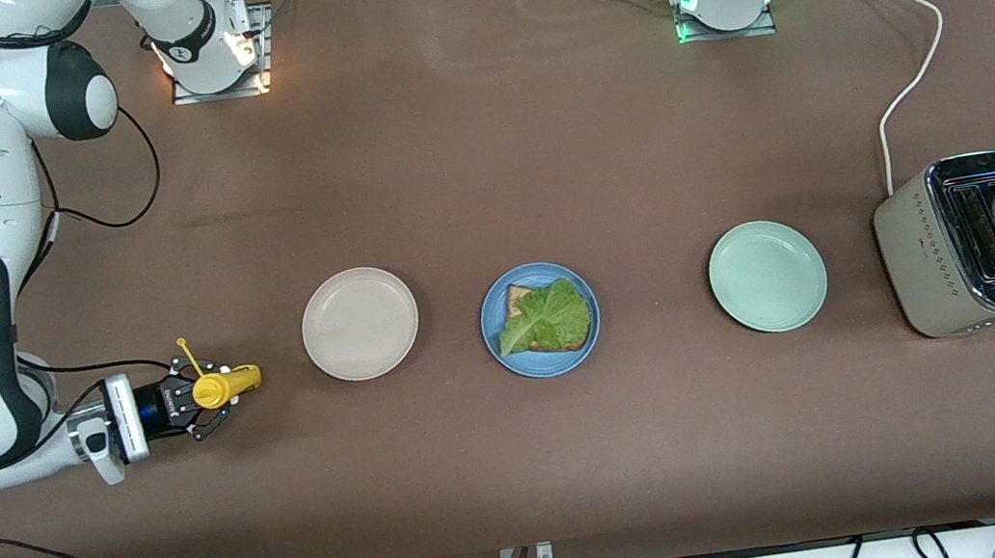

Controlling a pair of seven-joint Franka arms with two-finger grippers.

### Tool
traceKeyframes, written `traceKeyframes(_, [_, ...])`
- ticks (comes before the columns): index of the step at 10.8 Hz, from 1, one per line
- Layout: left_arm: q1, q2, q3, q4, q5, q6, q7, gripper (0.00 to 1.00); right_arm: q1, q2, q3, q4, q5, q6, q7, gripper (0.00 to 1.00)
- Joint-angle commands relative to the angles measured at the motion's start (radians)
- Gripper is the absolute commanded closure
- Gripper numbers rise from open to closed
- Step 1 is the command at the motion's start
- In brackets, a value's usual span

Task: Make sandwich in blue plate with both arms
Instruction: 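Set the mustard down and open the right gripper while the left gripper grasps bread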

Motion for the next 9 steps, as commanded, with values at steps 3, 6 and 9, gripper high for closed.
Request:
traceKeyframes(3, [0.036,0.031,-0.009,0.031,-0.015,-0.001,0.049,0.0,0.01,0.06,0.01,-0.006,0.06,0.06,-0.106,1.0])
traceKeyframes(6, [0.037,0.035,-0.009,0.033,-0.015,0.0,0.049,0.0,0.04,0.079,0.01,-0.016,0.108,0.114,-0.132,1.0])
traceKeyframes(9, [0.037,0.037,-0.009,0.034,-0.015,-0.001,0.049,0.0,0.063,0.082,0.01,-0.041,0.145,0.15,-0.154,1.0])
